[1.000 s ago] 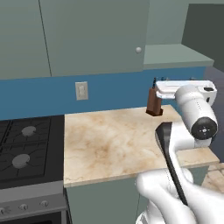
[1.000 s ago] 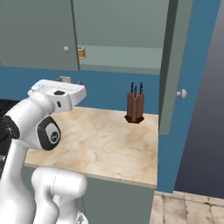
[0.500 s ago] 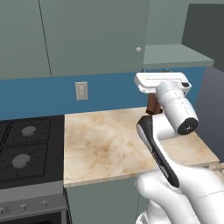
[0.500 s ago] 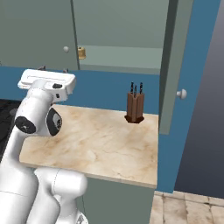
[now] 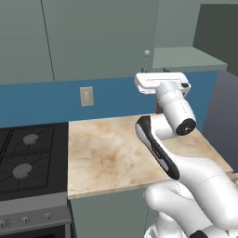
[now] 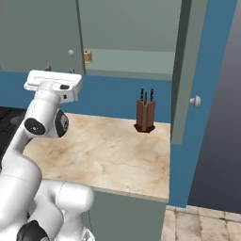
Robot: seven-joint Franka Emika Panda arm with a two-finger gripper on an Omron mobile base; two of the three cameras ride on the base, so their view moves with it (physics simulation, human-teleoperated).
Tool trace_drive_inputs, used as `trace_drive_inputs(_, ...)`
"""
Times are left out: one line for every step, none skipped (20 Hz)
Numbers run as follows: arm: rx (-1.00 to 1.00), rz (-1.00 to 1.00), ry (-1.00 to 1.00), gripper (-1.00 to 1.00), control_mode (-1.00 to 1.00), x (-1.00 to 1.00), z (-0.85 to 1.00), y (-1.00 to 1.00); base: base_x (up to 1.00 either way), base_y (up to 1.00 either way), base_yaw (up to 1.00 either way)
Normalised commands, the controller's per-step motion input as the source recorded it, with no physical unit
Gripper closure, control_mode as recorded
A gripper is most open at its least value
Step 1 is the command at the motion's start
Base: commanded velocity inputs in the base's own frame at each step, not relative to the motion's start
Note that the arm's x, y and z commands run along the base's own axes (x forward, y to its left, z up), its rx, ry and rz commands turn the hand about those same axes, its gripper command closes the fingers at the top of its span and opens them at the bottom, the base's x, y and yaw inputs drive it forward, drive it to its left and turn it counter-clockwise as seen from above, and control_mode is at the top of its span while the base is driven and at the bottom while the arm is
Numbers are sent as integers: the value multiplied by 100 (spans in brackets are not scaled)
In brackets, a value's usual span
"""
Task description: Get the candle and the beer from the cabinet and move them to the dining counter.
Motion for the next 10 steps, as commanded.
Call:
trace_drive_inputs(0,-3,2,-100,-100,36,12,8,0,0,0)
trace_drive_inputs(0,-5,4,-100,-100,39,12,18,0,0,0)
trace_drive_inputs(0,-7,4,-100,-100,40,14,24,0,0,0)
trace_drive_inputs(0,-7,3,-100,-100,38,18,21,0,0,0)
trace_drive_inputs(0,-6,3,-100,-100,33,19,12,0,0,0)
trace_drive_inputs(0,-5,2,-100,-100,24,19,3,0,0,0)
trace_drive_inputs(0,-5,2,-100,-100,21,18,0,0,0,0)
trace_drive_inputs(0,-6,1,-100,-100,21,19,0,0,0,0)
trace_drive_inputs(0,-6,1,-100,-100,25,22,5,0,0,0)
trace_drive_inputs(0,-7,1,-100,-100,18,22,0,0,0,0)
